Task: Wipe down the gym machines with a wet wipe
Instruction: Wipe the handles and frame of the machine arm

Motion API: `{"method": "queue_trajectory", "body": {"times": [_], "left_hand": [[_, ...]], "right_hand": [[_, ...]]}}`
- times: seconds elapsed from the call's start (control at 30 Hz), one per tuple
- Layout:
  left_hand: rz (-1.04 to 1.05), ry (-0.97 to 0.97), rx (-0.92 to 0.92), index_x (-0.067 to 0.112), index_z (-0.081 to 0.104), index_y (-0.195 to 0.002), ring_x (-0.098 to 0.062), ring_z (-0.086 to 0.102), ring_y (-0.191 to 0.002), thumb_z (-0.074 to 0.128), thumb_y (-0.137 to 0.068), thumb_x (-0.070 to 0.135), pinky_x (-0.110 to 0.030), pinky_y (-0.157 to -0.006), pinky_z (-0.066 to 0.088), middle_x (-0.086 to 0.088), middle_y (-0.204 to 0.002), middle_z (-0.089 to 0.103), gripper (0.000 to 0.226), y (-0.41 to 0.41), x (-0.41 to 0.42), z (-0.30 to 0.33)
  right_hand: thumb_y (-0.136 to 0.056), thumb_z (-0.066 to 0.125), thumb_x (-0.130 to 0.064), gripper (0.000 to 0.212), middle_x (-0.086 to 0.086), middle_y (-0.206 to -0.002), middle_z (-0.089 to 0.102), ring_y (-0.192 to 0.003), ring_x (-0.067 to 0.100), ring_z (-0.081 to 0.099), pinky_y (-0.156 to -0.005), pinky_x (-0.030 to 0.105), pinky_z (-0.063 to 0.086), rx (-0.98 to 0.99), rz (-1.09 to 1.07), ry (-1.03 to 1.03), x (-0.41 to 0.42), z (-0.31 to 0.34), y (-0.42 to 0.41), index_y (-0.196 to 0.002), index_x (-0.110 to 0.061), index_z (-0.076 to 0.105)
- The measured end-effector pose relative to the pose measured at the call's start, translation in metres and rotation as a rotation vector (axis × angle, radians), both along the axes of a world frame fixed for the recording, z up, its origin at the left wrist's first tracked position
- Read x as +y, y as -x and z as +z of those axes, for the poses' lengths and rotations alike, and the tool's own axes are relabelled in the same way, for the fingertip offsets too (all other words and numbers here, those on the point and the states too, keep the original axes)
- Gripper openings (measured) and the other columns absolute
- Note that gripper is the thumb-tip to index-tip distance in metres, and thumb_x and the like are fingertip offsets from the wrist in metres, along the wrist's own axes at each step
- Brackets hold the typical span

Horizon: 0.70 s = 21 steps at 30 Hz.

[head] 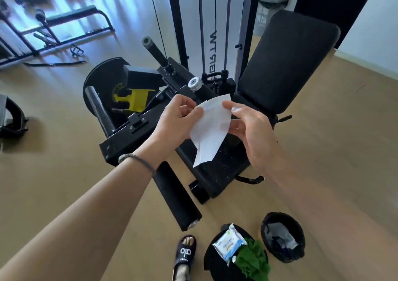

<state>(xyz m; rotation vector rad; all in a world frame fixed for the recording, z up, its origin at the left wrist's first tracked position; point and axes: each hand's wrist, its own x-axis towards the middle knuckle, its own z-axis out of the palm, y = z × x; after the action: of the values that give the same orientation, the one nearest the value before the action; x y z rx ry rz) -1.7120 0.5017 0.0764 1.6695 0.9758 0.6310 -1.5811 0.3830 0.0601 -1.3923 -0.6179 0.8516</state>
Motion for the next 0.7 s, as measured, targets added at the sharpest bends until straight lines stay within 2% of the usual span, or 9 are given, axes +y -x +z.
{"method": "queue_trajectory", "body": {"times": [0.07, 0.13, 0.17, 0.23, 0.33, 0.43, 0.53, 0.63, 0.7], "left_hand": [[-0.020, 0.003, -0.005, 0.016, 0.059, -0.102, -0.010, 0.052, -0.055, 0.066, -0.095, 0.026, -0.030, -0.053, 0.048, 0.004, -0.064, 0.057, 0.014, -0.004, 0.018, 0.000], [-0.056, -0.055, -0.010, 0.015, 0.059, -0.099, -0.013, 0.046, -0.052, 0.065, -0.095, 0.023, -0.032, -0.054, 0.043, 0.005, -0.060, 0.054, 0.011, -0.006, 0.036, -0.001], [-0.067, -0.100, -0.020, 0.016, 0.058, -0.099, -0.015, 0.047, -0.054, 0.065, -0.095, 0.021, -0.033, -0.056, 0.044, 0.005, -0.062, 0.056, 0.009, -0.007, 0.045, 0.000], [-0.063, -0.194, -0.061, 0.022, 0.057, -0.098, -0.021, 0.057, -0.061, 0.062, -0.094, 0.018, -0.037, -0.061, 0.049, 0.004, -0.072, 0.064, 0.008, -0.009, 0.061, 0.002], [-0.084, -0.300, -0.101, 0.025, 0.058, -0.101, -0.018, 0.064, -0.074, 0.057, -0.093, 0.017, -0.032, -0.066, 0.054, 0.006, -0.085, 0.064, 0.012, -0.018, 0.079, 0.009], [-0.153, -0.383, -0.059, 0.024, 0.060, -0.104, -0.004, 0.060, -0.076, 0.053, -0.096, 0.015, -0.020, -0.067, 0.047, 0.009, -0.088, 0.064, 0.015, -0.024, 0.089, 0.012], [-0.183, -0.355, -0.092, 0.026, 0.061, -0.102, -0.014, 0.062, -0.085, 0.049, -0.098, 0.018, -0.030, -0.074, 0.052, 0.008, -0.090, 0.065, 0.015, -0.022, 0.098, 0.010], [-0.160, -0.282, -0.118, 0.024, 0.063, -0.098, -0.018, 0.061, -0.080, 0.045, -0.100, 0.018, -0.042, -0.076, 0.053, 0.004, -0.084, 0.066, 0.019, -0.021, 0.106, 0.003], [-0.140, -0.211, -0.144, 0.025, 0.063, -0.095, -0.015, 0.060, -0.075, 0.044, -0.101, 0.019, -0.041, -0.073, 0.052, 0.006, -0.080, 0.065, 0.022, -0.024, 0.110, -0.003]], "right_hand": [[-0.092, 0.051, -0.033, 0.034, -0.012, -0.125, 0.067, -0.117, 0.002, 0.062, -0.106, 0.031, 0.049, -0.099, -0.055, 0.007, 0.015, -0.002, 0.002, -0.121, -0.033, 0.070], [-0.099, 0.052, -0.027, 0.041, -0.019, -0.132, 0.055, -0.113, -0.018, 0.050, -0.099, 0.010, 0.039, -0.255, -0.131, 0.028, 0.031, -0.003, 0.006, -0.140, -0.026, 0.058], [-0.102, 0.050, -0.022, 0.044, -0.017, -0.134, 0.050, -0.111, -0.021, 0.046, -0.094, 0.002, 0.035, -0.323, -0.169, 0.047, 0.040, -0.004, 0.010, -0.146, -0.021, 0.051], [-0.105, 0.044, -0.021, 0.046, -0.011, -0.139, 0.043, -0.116, -0.015, 0.043, -0.095, -0.002, 0.031, -0.415, -0.228, 0.048, 0.060, -0.013, 0.020, -0.150, -0.014, 0.043], [-0.102, 0.034, -0.029, 0.044, -0.006, -0.130, 0.052, -0.117, 0.002, 0.048, -0.105, 0.019, 0.040, -0.528, -0.347, 0.026, 0.096, -0.024, 0.037, -0.137, -0.012, 0.054], [-0.104, 0.029, -0.033, 0.037, -0.007, -0.097, 0.060, -0.092, 0.010, 0.056, -0.088, 0.039, 0.049, -0.567, -0.513, 0.062, 0.126, -0.032, 0.046, -0.102, -0.018, 0.062], [-0.109, 0.024, -0.038, 0.049, -0.010, -0.067, 0.055, -0.066, 0.012, 0.052, -0.071, 0.044, 0.048, -0.478, -0.663, 0.099, 0.145, -0.026, 0.045, -0.068, -0.027, 0.048], [-0.106, 0.018, -0.052, 0.067, -0.002, -0.062, 0.064, -0.065, 0.018, 0.062, -0.075, 0.047, 0.053, -0.383, -0.710, 0.224, 0.159, -0.016, 0.038, -0.058, -0.020, 0.053], [-0.094, 0.011, -0.066, 0.076, 0.003, -0.063, 0.066, -0.067, 0.025, 0.066, -0.078, 0.052, 0.054, -0.381, -0.668, 0.235, 0.162, -0.013, 0.030, -0.057, -0.016, 0.054]]}}
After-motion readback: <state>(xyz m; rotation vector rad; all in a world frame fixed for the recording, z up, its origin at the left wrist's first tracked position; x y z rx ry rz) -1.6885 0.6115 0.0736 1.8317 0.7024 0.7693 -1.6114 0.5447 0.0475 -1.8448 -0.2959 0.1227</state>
